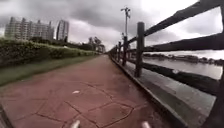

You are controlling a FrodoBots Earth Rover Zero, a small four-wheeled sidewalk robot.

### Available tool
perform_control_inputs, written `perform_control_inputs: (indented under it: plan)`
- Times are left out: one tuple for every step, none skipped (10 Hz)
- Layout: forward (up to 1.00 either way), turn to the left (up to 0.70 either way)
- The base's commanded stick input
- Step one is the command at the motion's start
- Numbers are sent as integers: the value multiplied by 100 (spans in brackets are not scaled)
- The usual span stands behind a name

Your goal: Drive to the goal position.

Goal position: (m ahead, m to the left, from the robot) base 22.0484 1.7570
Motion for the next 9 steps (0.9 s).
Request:
perform_control_inputs:
  plan:
    - [50,0]
    - [50,0]
    - [50,0]
    - [50,0]
    - [50,0]
    - [50,0]
    - [50,0]
    - [50,0]
    - [50,0]
